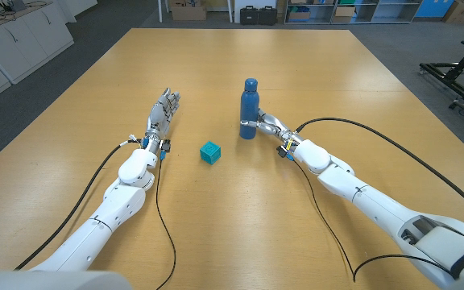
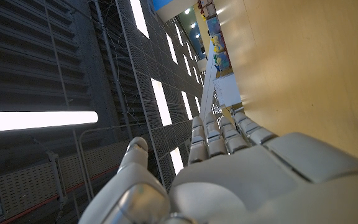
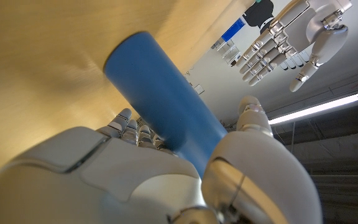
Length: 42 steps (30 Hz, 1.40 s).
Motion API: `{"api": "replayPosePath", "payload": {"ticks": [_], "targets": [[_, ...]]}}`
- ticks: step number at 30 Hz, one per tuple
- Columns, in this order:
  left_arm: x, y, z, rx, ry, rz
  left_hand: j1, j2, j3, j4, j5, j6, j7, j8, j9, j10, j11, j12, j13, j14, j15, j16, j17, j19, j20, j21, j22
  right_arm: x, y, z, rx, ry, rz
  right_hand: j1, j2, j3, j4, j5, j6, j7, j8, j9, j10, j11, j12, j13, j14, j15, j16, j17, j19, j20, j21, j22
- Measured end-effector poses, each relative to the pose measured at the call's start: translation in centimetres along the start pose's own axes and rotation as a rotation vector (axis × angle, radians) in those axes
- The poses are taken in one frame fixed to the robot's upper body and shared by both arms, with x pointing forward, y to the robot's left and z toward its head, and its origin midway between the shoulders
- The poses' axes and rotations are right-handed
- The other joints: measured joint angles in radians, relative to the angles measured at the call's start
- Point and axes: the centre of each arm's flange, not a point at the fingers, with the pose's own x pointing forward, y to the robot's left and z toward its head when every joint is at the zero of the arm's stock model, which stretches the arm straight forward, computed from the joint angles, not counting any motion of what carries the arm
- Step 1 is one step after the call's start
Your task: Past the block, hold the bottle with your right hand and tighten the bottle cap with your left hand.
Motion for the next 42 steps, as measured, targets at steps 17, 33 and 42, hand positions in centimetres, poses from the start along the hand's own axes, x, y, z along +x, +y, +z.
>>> {"api": "replayPosePath", "payload": {"ticks": [17,33,42], "targets": [[-0.5,0.2,0.0,0.0,0.001,0.007,0.0,0.0,0.001,-0.001,0.0,0.011,0.0,0.0,0.0,0.004,-0.004,0.0,0.0,0.005,0.005,0.0,0.0,0.0,0.0,0.0,0.0,1.0,0.7,-0.2,0.003,0.002,0.016,0.009,0.001,0.004,0.004,0.0,0.0,0.0,0.005,0.0,0.016,-0.005,0.007,0.0,0.0,0.0,0.0,-0.005,0.011,0.0,0.0,0.0],[-1.0,0.3,0.1,0.0,-0.002,0.018,0.004,0.004,0.003,-0.002,0.0,0.019,0.0,0.0,0.0,0.011,0.0,-0.003,0.0,0.011,0.0,0.0,0.0,0.0,0.0,0.0,0.0,2.2,1.0,-0.6,0.005,0.016,0.037,0.018,0.011,0.007,0.001,0.0,0.0,0.0,0.005,0.0,0.04,-0.01,0.016,0.0,0.005,-0.005,0.009,-0.005,0.041,-0.005,0.008,0.0],[-1.0,0.3,0.1,0.001,-0.003,0.022,0.004,0.004,0.002,-0.002,0.0,0.018,0.0,-0.004,0.0,0.011,0.0,-0.003,0.0,0.014,0.004,0.0,0.0,0.003,0.003,0.0,0.0,2.7,1.1,-1.0,0.017,0.017,0.04,0.029,0.011,0.007,0.001,0.0,0.001,0.0,0.011,0.0,0.059,-0.012,0.019,0.0,0.004,-0.015,0.014,-0.005,0.06,-0.005,0.008,0.0]]}}
